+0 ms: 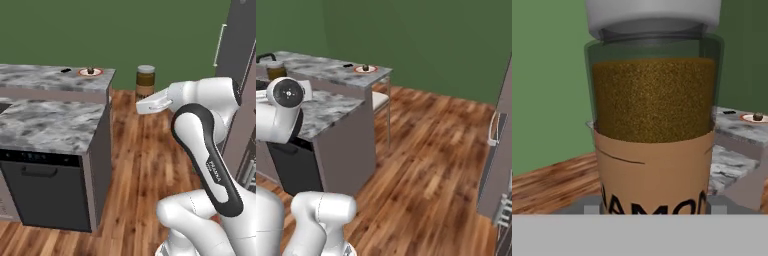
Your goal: Take the cinnamon bottle from the cabinet and place it on the dining table, next to the plate with the cupcake. Then take the chocolate from the dining counter and place it on the cupcake plate.
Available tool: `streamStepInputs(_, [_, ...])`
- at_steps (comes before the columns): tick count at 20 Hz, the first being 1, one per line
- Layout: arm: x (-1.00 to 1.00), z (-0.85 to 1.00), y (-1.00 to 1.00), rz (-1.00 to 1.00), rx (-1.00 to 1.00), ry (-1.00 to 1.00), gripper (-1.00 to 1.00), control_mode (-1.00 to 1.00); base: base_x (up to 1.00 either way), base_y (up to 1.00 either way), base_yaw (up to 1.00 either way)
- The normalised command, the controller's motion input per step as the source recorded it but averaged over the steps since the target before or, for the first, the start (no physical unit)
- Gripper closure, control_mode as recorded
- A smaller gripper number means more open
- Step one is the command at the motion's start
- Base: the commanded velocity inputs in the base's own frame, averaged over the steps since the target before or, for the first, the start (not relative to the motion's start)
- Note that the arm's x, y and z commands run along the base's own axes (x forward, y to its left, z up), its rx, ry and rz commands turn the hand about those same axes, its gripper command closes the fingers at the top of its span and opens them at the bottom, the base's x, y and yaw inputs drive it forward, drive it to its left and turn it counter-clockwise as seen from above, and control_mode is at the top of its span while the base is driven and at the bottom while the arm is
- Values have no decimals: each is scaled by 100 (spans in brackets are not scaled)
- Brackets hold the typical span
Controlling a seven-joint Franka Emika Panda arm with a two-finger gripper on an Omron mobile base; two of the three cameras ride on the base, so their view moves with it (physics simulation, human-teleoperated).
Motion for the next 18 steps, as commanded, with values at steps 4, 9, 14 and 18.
streamStepInputs(4, [0, 0, 0, 0, 0, 0, 100, 100, 72, 1, 12])
streamStepInputs(9, [0, 0, 0, 0, 0, 0, 100, 100, 81, 0, -1])
streamStepInputs(14, [0, 0, 0, 0, 0, 0, 100, 100, 84, 11, -4])
streamStepInputs(18, [0, 0, 0, 0, 0, 0, 100, 100, 88, 17, -3])
